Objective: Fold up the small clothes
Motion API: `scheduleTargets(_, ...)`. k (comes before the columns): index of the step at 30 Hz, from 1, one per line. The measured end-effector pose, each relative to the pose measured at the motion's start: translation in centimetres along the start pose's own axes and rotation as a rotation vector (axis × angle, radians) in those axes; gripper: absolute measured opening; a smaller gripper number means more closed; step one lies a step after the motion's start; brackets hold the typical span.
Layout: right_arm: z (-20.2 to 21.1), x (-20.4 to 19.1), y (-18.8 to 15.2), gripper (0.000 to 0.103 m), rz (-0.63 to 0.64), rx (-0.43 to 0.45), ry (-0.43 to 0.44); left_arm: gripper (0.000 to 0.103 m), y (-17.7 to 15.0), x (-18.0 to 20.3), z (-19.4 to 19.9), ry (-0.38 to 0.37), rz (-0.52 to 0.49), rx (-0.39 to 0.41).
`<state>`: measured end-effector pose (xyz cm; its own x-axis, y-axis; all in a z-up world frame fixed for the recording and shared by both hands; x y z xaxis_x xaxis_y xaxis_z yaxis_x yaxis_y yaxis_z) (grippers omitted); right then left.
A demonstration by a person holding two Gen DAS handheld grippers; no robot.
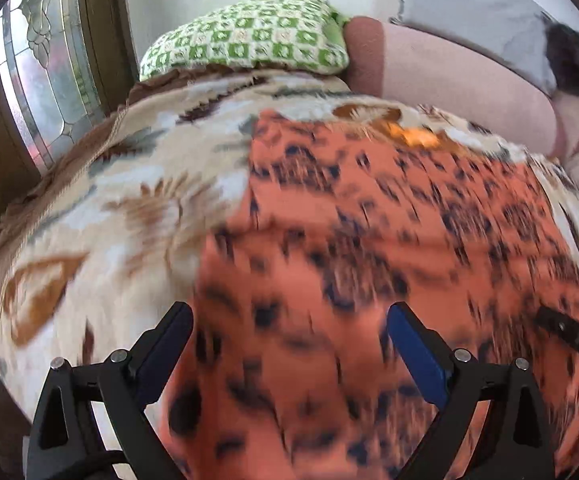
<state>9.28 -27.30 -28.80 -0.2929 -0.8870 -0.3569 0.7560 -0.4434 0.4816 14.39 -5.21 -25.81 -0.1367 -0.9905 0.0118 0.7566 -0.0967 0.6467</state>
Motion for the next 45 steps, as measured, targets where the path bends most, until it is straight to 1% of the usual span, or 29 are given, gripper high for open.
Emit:
scheduleTargets(1,0.3,-0.2,-1.0,0.028,0.013,-0.023,-0.007,0.098,-1.1,0.3,0.1,-0.022,-0.010,-0.020)
scheduleTargets(2,0.4,-0.4,-1.7,0.028,0.021,-0.036,-0.013,0.098,-2.0,0.5,-0.1,-0.029,-0.026,-0.044)
scheduleTargets(4,0.8,-0.4,-3.0,0.028,0.018,-0.057,-0.027,0.098,-3.7,1.1,-0.7,0.006,-0.072,-0.095)
scheduleTargets(5,1.0,-0.4,-3.4,0.028,0.020,-0.062,-0.033,0.098,-4.3,1.4,-1.0,0.025,-0.096,-0.101)
scheduleTargets(6,1.1,-0.4,-3.8,0.028,0.023,-0.058,-0.063,0.098,-4.5,1.5,-0.8,0.033,-0.120,-0.065)
scheduleTargets(7,1.3,-0.4,-4.1,0.028,0.022,-0.060,-0.072,0.098,-4.6,1.6,-0.7,0.038,-0.136,-0.055)
scheduleTargets(10,1.7,-0.5,-5.3,0.029,0.002,-0.087,-0.091,0.099,-4.9,1.4,-0.6,0.024,-0.142,-0.056)
scheduleTargets(12,2.2,-0.6,-5.8,0.032,0.003,-0.096,-0.099,0.100,-5.5,1.3,-0.3,0.018,-0.139,-0.036)
scheduleTargets(15,2.8,-0.6,-7.0,0.033,-0.002,-0.096,-0.090,0.101,-6.7,1.4,0.4,0.018,-0.149,0.000)
scheduleTargets(17,3.2,-0.6,-7.7,0.033,0.007,-0.094,-0.084,0.101,-7.2,1.4,0.6,0.020,-0.145,0.002)
scheduleTargets(22,3.4,-0.2,-8.5,0.034,0.017,-0.066,-0.050,0.101,-7.5,1.1,1.0,0.002,-0.148,-0.049)
scheduleTargets(26,3.4,0.0,-8.5,0.035,0.014,-0.077,-0.032,0.101,-7.8,1.1,1.5,-0.012,-0.168,-0.107)
scheduleTargets(29,3.5,0.2,-8.5,0.035,0.006,-0.072,0.000,0.101,-8.4,0.8,2.5,-0.010,-0.177,-0.125)
scheduleTargets(33,4.4,0.2,-8.9,0.035,0.036,-0.052,0.027,0.101,-9.0,-0.7,4.3,0.000,-0.174,-0.134)
scheduleTargets(37,6.4,1.4,-8.7,0.035,0.017,-0.084,0.080,0.101,-8.6,-4.0,6.1,0.039,-0.124,-0.129)
scheduleTargets(38,7.3,2.0,-8.4,0.035,0.005,-0.071,0.088,0.101,-8.4,-4.8,6.5,0.046,-0.110,-0.128)
scheduleTargets(40,9.9,4.1,-7.5,0.035,-0.029,-0.011,0.098,0.101,-8.0,-6.8,7.4,0.066,-0.071,-0.122)
scheduleTargets(41,11.2,5.3,-7.0,0.040,-0.047,0.016,0.100,0.101,-7.8,-7.5,7.7,0.072,-0.054,-0.120)
scheduleTargets(42,12.4,6.6,-6.5,0.049,-0.069,0.037,0.102,0.101,-7.7,-8.3,8.1,0.073,-0.033,-0.120)
scheduleTargets(43,13.7,7.9,-6.1,0.074,-0.095,0.054,0.103,0.101,-7.6,-9.1,8.4,0.068,-0.009,-0.123)
scheduleTargets(44,14.8,9.2,-5.8,0.079,-0.119,0.071,0.108,0.101,-7.6,-9.6,8.5,0.063,0.008,-0.128)
scheduleTargets(45,16.3,10.7,-5.4,0.079,-0.140,0.097,0.116,0.101,-7.7,-10.1,8.6,0.058,0.022,-0.136)
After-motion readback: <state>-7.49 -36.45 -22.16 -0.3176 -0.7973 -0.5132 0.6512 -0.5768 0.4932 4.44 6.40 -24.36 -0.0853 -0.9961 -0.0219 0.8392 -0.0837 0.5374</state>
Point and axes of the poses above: each gripper's, at about its wrist camera, not at the fingertips, and z roughly against the way its jaws point, x to its right, y to its top, the point moved 3 cm from there along -z, roughly the way its jaws point, and after that the axes turned 1 degree about -z, right-handed, at the moved point
